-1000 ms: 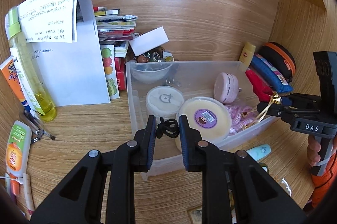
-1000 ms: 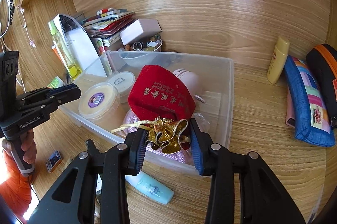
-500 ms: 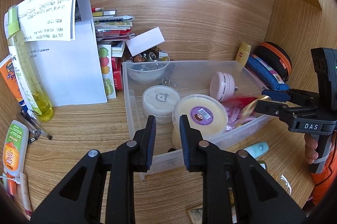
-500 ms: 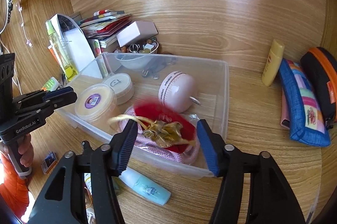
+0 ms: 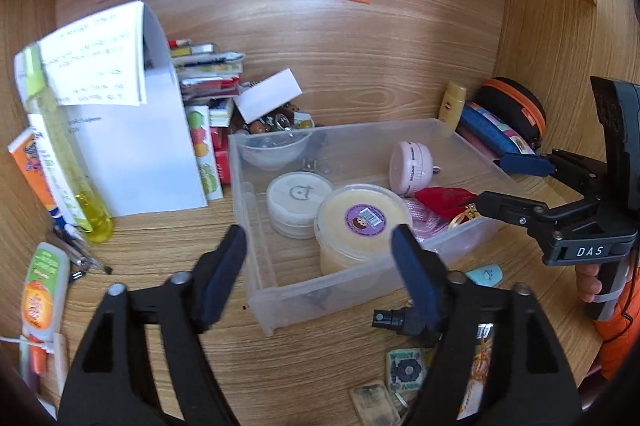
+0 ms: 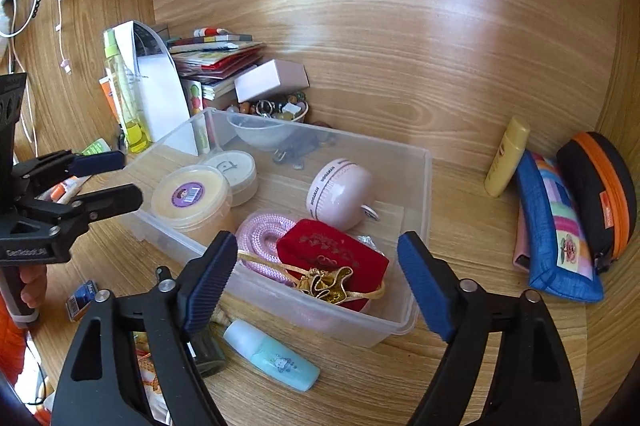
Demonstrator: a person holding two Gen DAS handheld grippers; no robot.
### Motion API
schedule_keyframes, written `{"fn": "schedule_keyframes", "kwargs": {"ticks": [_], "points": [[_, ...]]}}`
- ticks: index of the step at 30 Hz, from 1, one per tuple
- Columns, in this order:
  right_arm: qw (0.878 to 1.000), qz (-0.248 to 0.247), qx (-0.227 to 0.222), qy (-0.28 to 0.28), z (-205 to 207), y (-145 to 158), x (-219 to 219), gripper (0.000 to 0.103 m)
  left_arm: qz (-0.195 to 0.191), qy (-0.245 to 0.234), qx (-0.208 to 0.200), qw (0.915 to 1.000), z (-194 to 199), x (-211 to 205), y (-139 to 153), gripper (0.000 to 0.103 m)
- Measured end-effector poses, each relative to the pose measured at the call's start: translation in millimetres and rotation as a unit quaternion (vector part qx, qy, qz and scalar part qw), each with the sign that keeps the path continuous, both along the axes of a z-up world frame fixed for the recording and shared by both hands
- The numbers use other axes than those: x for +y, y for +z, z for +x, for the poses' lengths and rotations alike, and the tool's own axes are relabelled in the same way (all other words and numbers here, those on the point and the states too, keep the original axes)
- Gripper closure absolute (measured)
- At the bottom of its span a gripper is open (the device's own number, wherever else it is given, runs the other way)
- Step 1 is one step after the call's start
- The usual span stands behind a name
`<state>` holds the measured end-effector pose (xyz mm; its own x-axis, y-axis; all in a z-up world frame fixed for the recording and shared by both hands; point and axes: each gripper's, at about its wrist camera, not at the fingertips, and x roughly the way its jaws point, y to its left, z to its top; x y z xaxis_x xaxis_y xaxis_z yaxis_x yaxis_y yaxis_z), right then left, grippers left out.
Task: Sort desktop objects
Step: 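Open the right tool to drop the red pouch while the left tool releases the black clip into the box, then grasp the blue Max box with the left tool while the right tool grasps the green pump bottle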
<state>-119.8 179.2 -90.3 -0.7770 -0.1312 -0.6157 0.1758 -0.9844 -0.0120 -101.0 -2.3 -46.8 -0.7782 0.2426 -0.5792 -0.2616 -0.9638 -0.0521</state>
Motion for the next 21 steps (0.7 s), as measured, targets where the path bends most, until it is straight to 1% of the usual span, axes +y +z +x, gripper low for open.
{"fn": "schedule_keyframes", "kwargs": {"ticks": [2, 4, 7, 11, 17, 21], "points": [[1.000, 0.001, 0.002, 0.003, 0.9, 0.3, -2.1, 0.021, 0.000, 0.004, -0.003, 1.0000, 4.7, -3.2, 1.9, 0.016], [1.000, 0.003, 0.000, 0.008, 0.8, -0.5, -4.5, 0.021, 0.003, 0.015, -0.008, 0.9999, 9.2, -8.6, 3.7, 0.011], [1.000, 0.001, -0.001, 0.019, 2.7, -1.0, -8.7, 0.021, 0.000, 0.022, -0.015, 0.9996, 15.8, -15.5, 4.5, 0.010], [0.999, -0.004, 0.005, 0.045, 9.4, 0.8, -17.1, 0.021, -0.017, 0.043, -0.021, 0.9987, 28.7, -27.6, 1.4, 0.010], [0.998, 0.006, 0.003, 0.059, 23.0, -1.7, -29.4, 0.021, -0.035, 0.063, -0.042, 0.9966, 48.3, -45.1, -10.4, 0.010], [0.997, 0.011, -0.001, 0.072, 33.1, -2.9, -34.6, 0.023, -0.035, 0.066, -0.058, 0.9955, 59.8, -53.6, -19.9, 0.010]]}}
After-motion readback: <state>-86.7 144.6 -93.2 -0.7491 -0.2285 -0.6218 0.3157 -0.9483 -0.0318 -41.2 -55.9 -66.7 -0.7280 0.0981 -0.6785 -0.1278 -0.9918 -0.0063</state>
